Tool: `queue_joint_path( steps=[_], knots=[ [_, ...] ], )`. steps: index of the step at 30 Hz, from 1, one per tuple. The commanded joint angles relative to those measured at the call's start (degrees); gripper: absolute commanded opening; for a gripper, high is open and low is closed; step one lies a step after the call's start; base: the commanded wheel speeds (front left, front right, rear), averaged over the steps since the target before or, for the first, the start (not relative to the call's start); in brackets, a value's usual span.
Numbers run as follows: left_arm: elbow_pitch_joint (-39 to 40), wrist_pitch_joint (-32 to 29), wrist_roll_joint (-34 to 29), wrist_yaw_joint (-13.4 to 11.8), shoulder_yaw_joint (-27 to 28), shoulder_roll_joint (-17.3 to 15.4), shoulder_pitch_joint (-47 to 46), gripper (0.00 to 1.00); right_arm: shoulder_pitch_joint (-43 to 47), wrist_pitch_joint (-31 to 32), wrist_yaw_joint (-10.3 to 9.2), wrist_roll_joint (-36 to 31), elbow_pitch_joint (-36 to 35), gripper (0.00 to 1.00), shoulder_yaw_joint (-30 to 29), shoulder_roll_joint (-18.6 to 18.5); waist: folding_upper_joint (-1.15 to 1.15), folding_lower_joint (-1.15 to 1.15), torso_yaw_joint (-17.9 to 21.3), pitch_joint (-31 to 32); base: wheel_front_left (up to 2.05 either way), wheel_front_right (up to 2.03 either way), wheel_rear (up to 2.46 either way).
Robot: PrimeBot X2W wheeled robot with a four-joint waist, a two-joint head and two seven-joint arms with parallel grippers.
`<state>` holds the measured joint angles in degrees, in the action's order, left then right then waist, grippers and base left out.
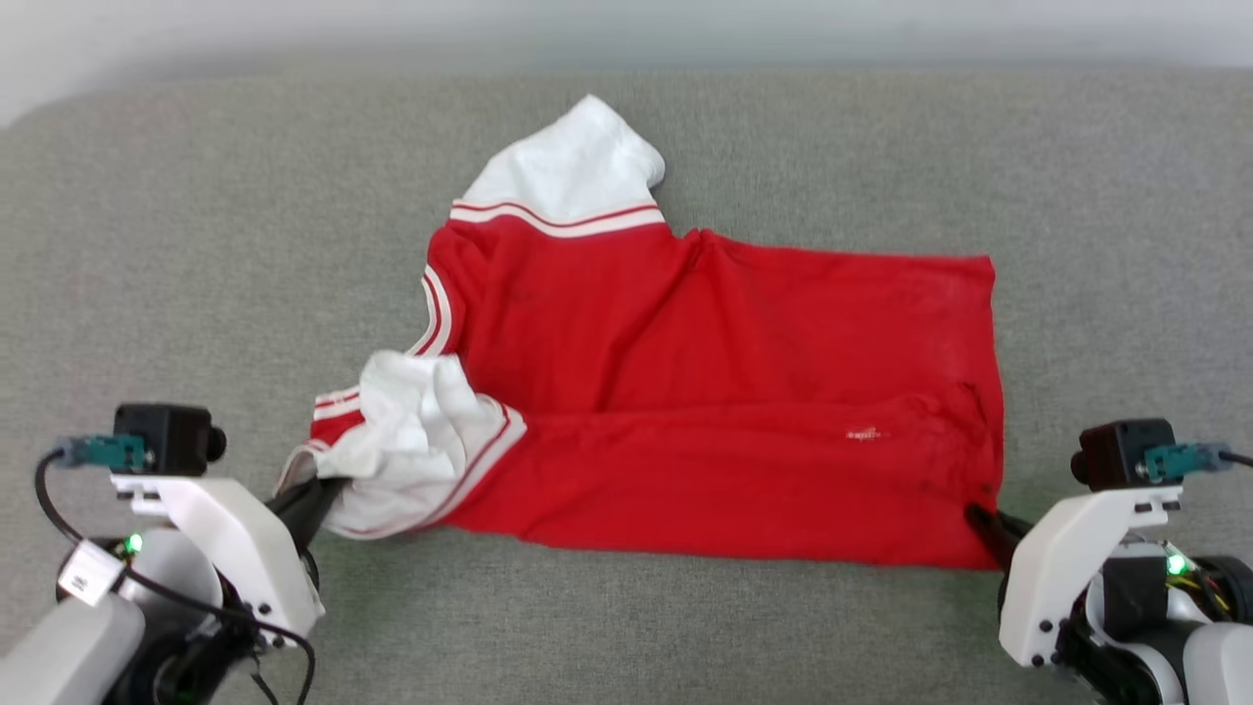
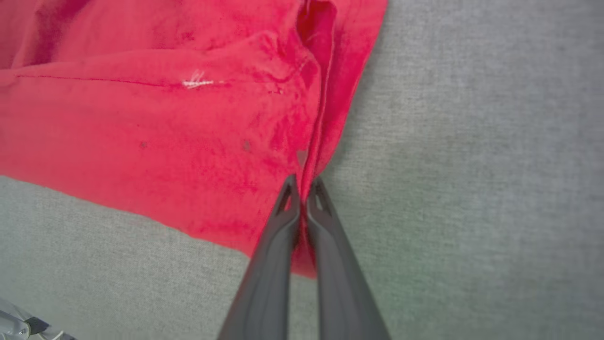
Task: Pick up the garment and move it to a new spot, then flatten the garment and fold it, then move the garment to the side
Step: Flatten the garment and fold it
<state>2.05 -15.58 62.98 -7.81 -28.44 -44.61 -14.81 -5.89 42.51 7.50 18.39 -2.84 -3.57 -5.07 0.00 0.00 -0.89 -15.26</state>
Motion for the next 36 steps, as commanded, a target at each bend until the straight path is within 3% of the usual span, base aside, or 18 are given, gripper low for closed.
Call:
queue_joint_path(
  steps=[1,19,27,28,29,30,36],
  knots=[
    [0.35,0.66,0.04,-0.80,-0.11,0.27,1.67,0.00,1.51,0.38,-0.02,-0.13,-0.66,0.00,-0.20,-0.48,0.00,0.00,-0.17,2.31,0.00,0.00,0.00],
    [4.19,1.18,4.76,-7.32,-1.21,-0.09,18.30,0.00,14.22,3.81,-0.02,3.87,-3.50,0.00,0.18,-2.80,0.00,0.00,-1.44,13.07,0.00,0.00,0.00],
    [0.50,1.85,4.85,-6.24,-2.60,2.80,17.92,0.00,18.03,0.12,-0.02,3.10,-1.31,0.02,-1.53,-2.66,0.00,0.00,-1.70,13.11,0.00,0.00,0.00],
    [-0.49,1.87,4.64,-5.91,-2.83,3.27,17.30,0.24,18.15,-0.96,-0.02,3.47,-0.64,0.45,-1.44,-2.40,0.00,0.00,-1.63,13.02,0.00,0.00,0.00],
    [-1.41,2.01,4.53,-5.43,-3.12,3.69,16.78,0.51,18.40,-2.08,-0.02,3.59,0.21,0.62,-1.11,-2.40,0.00,0.00,-1.54,12.89,0.00,0.00,0.00],
    [-2.21,2.16,4.39,-4.99,-3.30,4.16,16.28,1.00,18.39,-3.44,-0.02,3.78,0.78,1.00,-0.70,-2.51,0.00,0.00,-1.46,12.79,0.00,0.00,0.00],
    [-5.04,4.51,2.65,-3.35,-2.95,4.81,13.88,1.00,16.92,-13.30,-0.02,4.33,0.82,1.00,0.88,-2.54,0.00,0.00,-0.57,12.69,0.00,0.00,0.00]
  ],
)
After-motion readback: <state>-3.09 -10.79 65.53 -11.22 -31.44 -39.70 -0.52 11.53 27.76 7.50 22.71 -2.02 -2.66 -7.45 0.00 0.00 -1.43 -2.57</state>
